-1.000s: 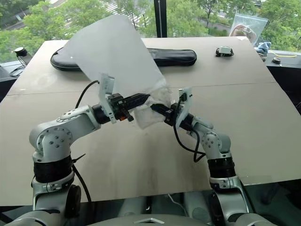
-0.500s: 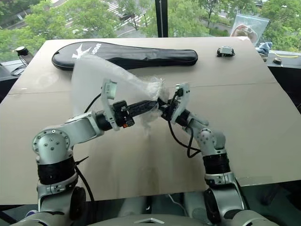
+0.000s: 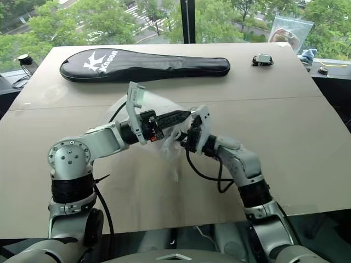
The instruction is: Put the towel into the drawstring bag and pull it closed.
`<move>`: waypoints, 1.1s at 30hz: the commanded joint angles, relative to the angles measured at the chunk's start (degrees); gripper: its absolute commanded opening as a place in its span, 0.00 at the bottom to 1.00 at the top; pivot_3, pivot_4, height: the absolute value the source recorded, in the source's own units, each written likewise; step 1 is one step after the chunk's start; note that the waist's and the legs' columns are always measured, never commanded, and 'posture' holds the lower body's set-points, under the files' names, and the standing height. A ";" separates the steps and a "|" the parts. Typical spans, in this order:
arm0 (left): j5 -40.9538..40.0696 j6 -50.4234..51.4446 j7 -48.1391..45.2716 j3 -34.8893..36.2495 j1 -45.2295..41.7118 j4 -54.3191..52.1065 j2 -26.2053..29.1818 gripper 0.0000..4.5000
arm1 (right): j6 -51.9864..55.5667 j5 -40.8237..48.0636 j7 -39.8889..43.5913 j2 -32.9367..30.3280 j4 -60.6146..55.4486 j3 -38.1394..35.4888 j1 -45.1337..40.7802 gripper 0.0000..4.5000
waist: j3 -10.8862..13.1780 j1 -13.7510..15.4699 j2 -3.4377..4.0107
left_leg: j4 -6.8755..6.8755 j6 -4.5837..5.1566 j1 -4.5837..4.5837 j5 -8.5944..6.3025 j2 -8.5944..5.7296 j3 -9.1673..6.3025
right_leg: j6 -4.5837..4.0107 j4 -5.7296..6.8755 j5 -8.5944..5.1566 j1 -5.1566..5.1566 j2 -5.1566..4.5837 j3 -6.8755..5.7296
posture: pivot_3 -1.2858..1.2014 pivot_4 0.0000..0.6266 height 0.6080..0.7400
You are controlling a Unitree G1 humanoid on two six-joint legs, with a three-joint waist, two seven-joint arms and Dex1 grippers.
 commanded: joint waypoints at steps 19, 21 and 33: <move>27.66 -21.26 -13.11 -10.00 6.01 0.32 9.83 0.00 | 2.41 -6.93 5.53 -18.51 -23.03 4.04 7.15 1.00 | 0.13 0.18 0.17 | -0.08 0.00 -0.04 0.00 -0.02 0.02 | -0.01 -0.11 -0.02 -0.01 -0.03 -0.01 | 0.52 0.24 1.00; 28.73 -21.99 -14.66 -9.84 5.96 0.32 10.31 0.00 | 3.68 -6.57 4.80 -20.17 -25.50 2.90 7.69 1.00 | 0.13 -0.02 0.17 | -0.08 0.00 -0.02 0.00 -0.01 0.03 | 0.07 -0.09 -0.07 -0.01 -0.02 0.01 | 0.52 0.24 1.00; 27.68 -21.72 -26.16 -3.18 9.04 1.45 17.69 0.00 | 2.52 -18.29 -7.33 -20.84 -21.21 3.18 3.15 1.00 | 0.14 -0.04 0.17 | -0.10 0.00 0.01 0.00 0.02 0.05 | 0.15 -0.07 -0.14 -0.03 0.01 0.03 | 0.52 0.24 1.00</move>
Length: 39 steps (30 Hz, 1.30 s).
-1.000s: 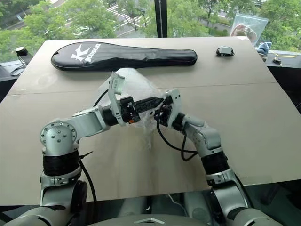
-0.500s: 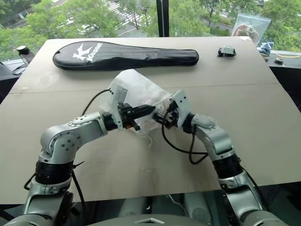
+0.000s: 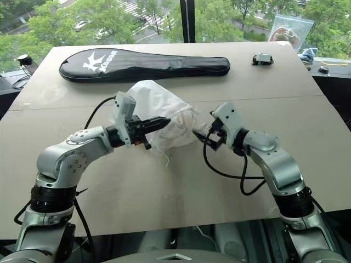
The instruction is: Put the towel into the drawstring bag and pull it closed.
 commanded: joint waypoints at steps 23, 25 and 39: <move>5.45 -4.46 -13.06 3.53 2.05 4.15 9.18 0.00 | -31.35 -21.27 0.03 11.73 41.45 14.11 -15.80 0.94 | 0.06 0.14 0.03 | -0.04 0.00 -0.04 0.00 0.00 0.03 | -0.21 0.00 0.10 -0.06 -0.04 -0.02 | 0.52 0.24 1.00; 4.77 -3.68 -12.66 3.80 1.77 3.29 9.00 0.00 | -33.57 -22.45 0.73 11.73 44.08 14.52 -16.69 0.83 | 0.06 0.10 0.02 | -0.04 0.00 -0.04 0.00 0.00 0.04 | -0.21 0.00 0.11 -0.05 -0.06 0.00 | 0.52 0.24 1.00; 3.84 -3.28 -11.50 4.61 2.00 1.70 7.60 0.00 | -29.14 -22.24 1.13 7.41 29.06 7.69 -8.57 0.01 | 0.07 0.12 0.03 | -0.04 0.00 -0.05 0.00 0.00 -0.01 | -0.21 0.04 0.11 -0.06 -0.05 -0.03 | 0.52 0.24 1.00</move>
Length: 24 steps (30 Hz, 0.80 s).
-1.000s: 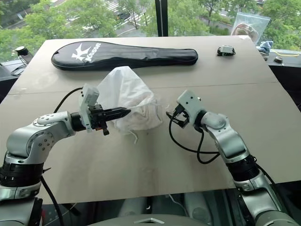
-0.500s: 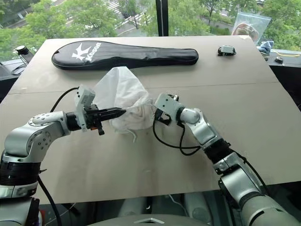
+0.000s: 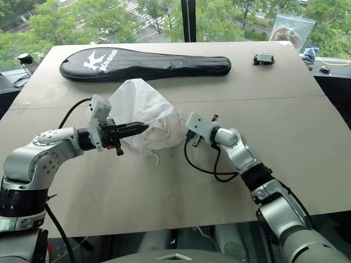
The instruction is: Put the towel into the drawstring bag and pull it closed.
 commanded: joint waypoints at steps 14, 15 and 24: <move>-1.13 -4.63 -4.10 -1.89 -10.34 3.00 -7.41 0.00 | 19.88 5.49 -0.05 -5.34 -31.13 -12.58 11.38 0.01 | 0.01 0.15 0.00 | 0.04 0.00 0.00 0.00 -0.01 -0.01 | 0.01 0.03 0.00 0.01 0.03 -0.01 | 0.52 0.24 1.00; -2.01 -3.94 -5.06 -1.94 -11.35 3.68 -7.71 0.00 | 21.51 8.66 1.12 -4.73 -33.56 -13.94 11.92 0.01 | 0.00 0.09 -0.01 | 0.06 0.00 -0.01 0.00 -0.01 0.00 | 0.02 0.03 0.00 0.01 0.03 0.00 | 0.52 0.24 1.00; 1.23 -7.13 -5.88 -3.75 -11.38 5.04 -9.59 0.00 | 25.12 13.19 5.36 -10.12 -39.25 -13.95 16.34 0.01 | 0.01 0.12 0.00 | 0.08 0.00 -0.01 0.00 -0.01 0.01 | 0.02 0.01 -0.01 0.02 0.02 0.00 | 0.52 0.24 1.00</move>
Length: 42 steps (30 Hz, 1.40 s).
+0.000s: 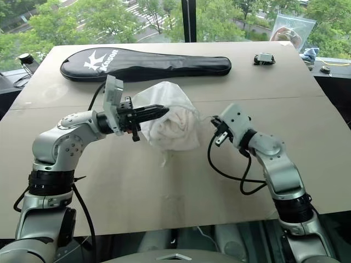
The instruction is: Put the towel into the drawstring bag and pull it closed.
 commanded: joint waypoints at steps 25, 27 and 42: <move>12.59 -14.18 -1.55 -8.46 3.80 -6.91 -1.43 0.00 | 6.80 9.73 -0.89 -0.26 -4.67 -0.01 6.32 0.52 | 0.00 -0.06 0.00 | 0.08 0.00 0.04 0.00 0.01 -0.03 | 0.15 0.04 -0.09 0.06 0.03 0.00 | 0.52 0.24 1.00; 12.63 -13.93 -1.27 -8.60 4.03 -7.59 -1.54 0.00 | 6.79 9.18 -2.05 1.03 -2.36 0.53 4.67 0.52 | 0.00 -0.04 0.00 | 0.09 0.00 0.04 0.00 0.01 -0.02 | 0.15 0.04 -0.09 0.06 0.03 0.00 | 0.52 0.24 1.00; 10.24 -7.84 3.19 -6.75 5.66 -16.44 -0.43 0.00 | 8.94 9.83 -2.01 -2.23 -3.62 -0.63 3.48 0.52 | 0.00 0.11 0.00 | 0.11 0.00 0.01 0.00 0.01 -0.03 | 0.11 0.02 -0.06 0.06 0.02 -0.01 | 0.52 0.24 1.00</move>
